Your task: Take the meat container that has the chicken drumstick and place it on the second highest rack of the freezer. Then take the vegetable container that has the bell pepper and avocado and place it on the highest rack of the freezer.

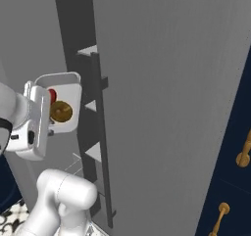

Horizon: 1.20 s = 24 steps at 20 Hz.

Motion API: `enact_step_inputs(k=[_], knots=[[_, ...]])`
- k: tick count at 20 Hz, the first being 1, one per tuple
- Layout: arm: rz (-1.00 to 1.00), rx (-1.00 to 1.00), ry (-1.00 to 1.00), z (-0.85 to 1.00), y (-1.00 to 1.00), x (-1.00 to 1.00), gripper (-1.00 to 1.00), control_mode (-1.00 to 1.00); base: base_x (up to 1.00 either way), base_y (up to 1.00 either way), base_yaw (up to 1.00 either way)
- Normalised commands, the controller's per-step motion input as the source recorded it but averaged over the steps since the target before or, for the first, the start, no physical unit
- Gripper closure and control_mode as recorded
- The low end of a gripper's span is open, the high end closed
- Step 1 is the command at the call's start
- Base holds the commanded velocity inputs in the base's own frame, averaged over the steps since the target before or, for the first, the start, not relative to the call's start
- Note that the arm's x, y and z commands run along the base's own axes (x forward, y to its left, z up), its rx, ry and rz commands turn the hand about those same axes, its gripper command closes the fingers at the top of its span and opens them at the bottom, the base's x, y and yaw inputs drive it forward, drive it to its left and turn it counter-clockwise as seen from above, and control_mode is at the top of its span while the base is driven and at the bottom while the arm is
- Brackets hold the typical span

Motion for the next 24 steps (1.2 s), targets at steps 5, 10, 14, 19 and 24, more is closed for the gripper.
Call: enact_step_inputs(k=[5, 10, 14, 19, 24], knots=[[0.0, 0.02, -0.09, 0.76, 0.03, 0.29, 1.0, -1.0, 0.0, 0.0, 0.0], [0.0, 0.0, -0.02, 0.28, 0.0, 0.9, 1.0, -1.0, 0.0, 0.0, 0.0], [-0.02, 0.0, 0.01, 0.0, 0.0, 1.0, 1.0, -1.0, 0.0, 0.0, 0.0], [-0.01, 0.0, 0.02, 0.0, -0.07, 0.93, 1.0, -1.0, 0.0, 0.0, 0.0], [-0.01, 0.01, 0.0, 0.0, -0.12, 0.8, 1.0, -1.0, 0.0, 0.0, 0.0]])
